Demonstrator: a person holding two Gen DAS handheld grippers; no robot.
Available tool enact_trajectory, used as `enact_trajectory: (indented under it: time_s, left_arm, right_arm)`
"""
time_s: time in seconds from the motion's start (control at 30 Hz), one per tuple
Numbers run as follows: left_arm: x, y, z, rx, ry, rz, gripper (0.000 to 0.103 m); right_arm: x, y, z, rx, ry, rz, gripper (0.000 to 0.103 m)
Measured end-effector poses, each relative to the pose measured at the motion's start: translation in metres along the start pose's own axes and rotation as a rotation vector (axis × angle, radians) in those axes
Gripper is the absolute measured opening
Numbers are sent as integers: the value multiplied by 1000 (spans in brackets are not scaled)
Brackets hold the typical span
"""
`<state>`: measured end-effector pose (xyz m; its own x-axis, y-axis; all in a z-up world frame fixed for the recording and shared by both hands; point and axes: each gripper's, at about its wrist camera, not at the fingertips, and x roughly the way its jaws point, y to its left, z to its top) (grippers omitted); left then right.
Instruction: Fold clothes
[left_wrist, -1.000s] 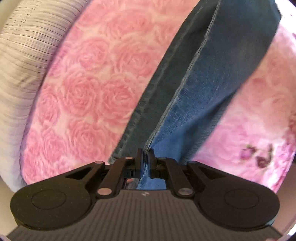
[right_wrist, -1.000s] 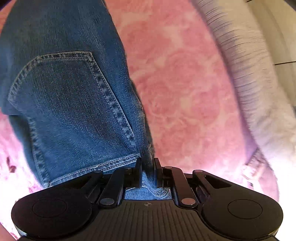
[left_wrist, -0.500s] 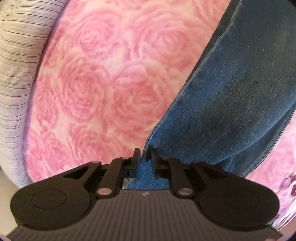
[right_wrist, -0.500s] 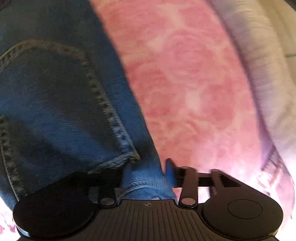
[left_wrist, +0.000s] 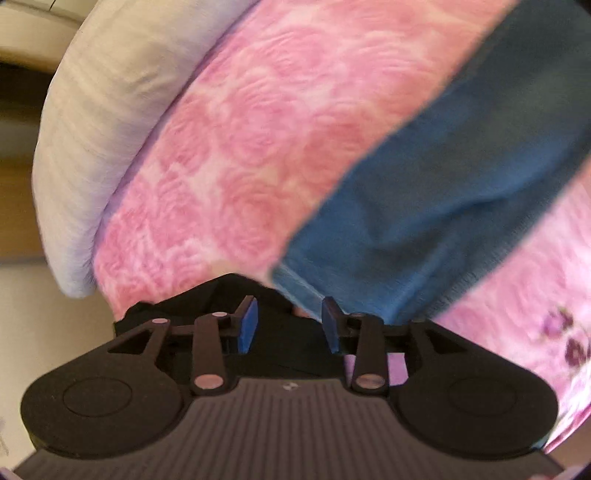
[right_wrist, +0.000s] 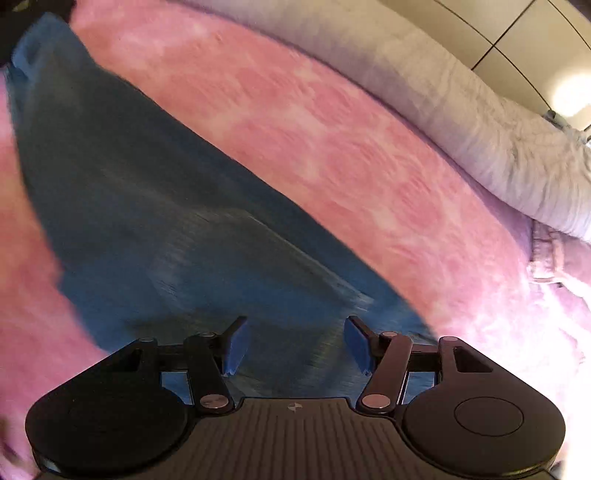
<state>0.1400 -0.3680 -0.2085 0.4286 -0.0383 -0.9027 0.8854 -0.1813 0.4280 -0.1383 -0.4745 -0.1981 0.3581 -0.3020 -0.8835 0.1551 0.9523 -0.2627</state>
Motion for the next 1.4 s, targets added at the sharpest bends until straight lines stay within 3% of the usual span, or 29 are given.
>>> enact_trajectory:
  time_s: [0.13,0.37,0.43,0.47,0.57,0.73,0.83,0.9,0.97,1.03,1.07,1.1,1.17,1.23,1.27,1.3,1.4]
  left_arm:
    - [16,-50,-33,175,-60,4,33]
    - [46,-50,-59,305,-188,77,33]
    - [55,-50,-66,342,-224,98,20]
    - [59,-50,-70,360,-243,109,4]
    - [72,-51,-81,416,-297,140,0]
    - [48,-17,-114,322,-394,85,0]
    - [50,-45,-117,403,-434,52,6]
    - [63,-71,-117,493,-438,50,20]
    - [80,-95,-115,571,-418,69,30]
    - [94,-107,-115,647,-419,121,34]
    - [101,-111,-115,685,-423,151,41]
    - [108,-116,-116,723,-426,182,56]
    - [113,-119,-118,799,-443,239,77]
    - [111,-113,-111,812,-415,191,57]
    - [109,-108,-109,802,-407,176,13]
    - [106,-101,-108,777,-403,170,2]
    - [84,-73,-113,670,-423,102,1]
  right_arm:
    - [-11,53,23,42,-39,37,60]
    - [-12,145,73,96,-19,3,60]
    - [-11,170,85,114,-2,-29,60]
    - [-11,181,91,116,8,-29,60]
    - [-11,217,110,110,38,-21,61]
    - [-12,267,141,42,25,7,62]
    - [4,282,154,41,43,28,63]
    - [15,288,162,35,48,33,64]
    - [26,293,169,28,53,36,64]
    - [35,294,174,21,58,35,65]
    - [39,294,175,14,63,33,66]
    - [45,294,175,5,73,26,67]
    - [53,291,177,-2,83,12,67]
    - [60,286,177,6,88,3,68]
    - [64,283,178,9,92,0,68]
    - [67,280,178,9,96,-5,68]
    - [74,269,180,4,108,-22,68]
